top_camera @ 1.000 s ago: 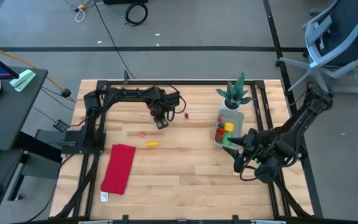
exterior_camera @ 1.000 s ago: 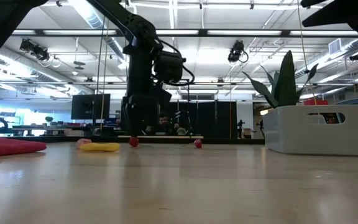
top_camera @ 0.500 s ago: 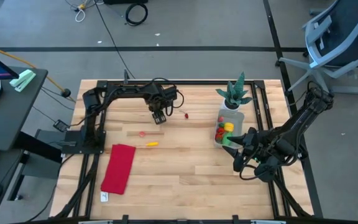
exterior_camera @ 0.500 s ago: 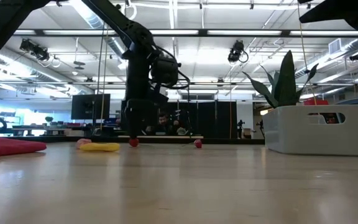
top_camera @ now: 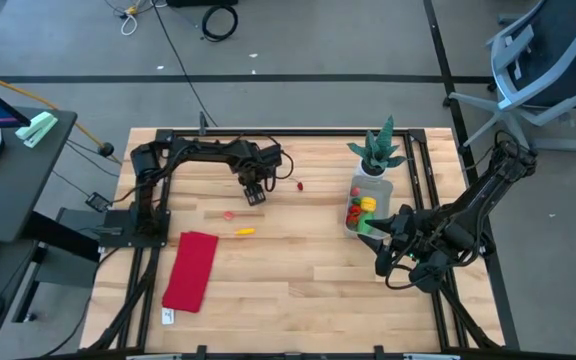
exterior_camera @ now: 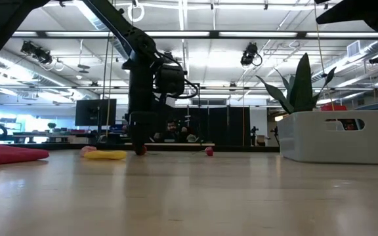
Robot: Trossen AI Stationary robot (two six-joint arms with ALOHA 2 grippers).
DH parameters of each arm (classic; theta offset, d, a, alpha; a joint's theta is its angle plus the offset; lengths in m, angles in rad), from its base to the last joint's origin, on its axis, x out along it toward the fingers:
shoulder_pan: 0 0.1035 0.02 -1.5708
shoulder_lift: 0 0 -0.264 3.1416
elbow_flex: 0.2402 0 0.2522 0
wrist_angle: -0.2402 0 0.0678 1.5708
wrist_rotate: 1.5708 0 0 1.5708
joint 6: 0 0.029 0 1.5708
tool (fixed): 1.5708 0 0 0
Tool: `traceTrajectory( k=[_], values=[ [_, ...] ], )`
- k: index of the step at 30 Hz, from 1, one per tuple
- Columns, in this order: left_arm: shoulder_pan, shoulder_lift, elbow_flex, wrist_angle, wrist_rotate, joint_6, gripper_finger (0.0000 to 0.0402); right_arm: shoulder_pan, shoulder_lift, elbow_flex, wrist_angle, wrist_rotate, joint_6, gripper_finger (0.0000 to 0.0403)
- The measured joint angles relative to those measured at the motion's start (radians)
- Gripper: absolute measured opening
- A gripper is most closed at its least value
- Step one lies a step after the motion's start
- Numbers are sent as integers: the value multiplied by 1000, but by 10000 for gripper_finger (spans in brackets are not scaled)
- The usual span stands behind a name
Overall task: Pick and placing Produce into tupperware
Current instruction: Put the left red cherry into the bin
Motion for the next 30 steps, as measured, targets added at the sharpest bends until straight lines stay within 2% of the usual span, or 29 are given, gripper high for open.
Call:
traceTrajectory(
  k=[9, 14, 18, 24, 27, 30],
  values=[
    [8, 5, 12, 1, 0, 5, 178, 0, 0, 0, 0, 0, -6, 224],
    [9, 5, 12, 5, 0, 4, 163, 0, 0, 0, 0, 0, -7, 224],
    [8, 6, 13, 6, 1, -7, 132, 0, 0, 0, 0, 0, -7, 224],
    [-11, 0, 13, 17, -11, -66, 46, 0, 0, 0, 0, 0, -7, 224],
    [-40, -27, 12, 39, -25, -114, 41, 0, 0, 0, 0, 3, -8, 224],
    [-96, -80, 13, 99, -24, -171, 41, 0, 0, 0, 3, 53, -32, 224]
  ],
)
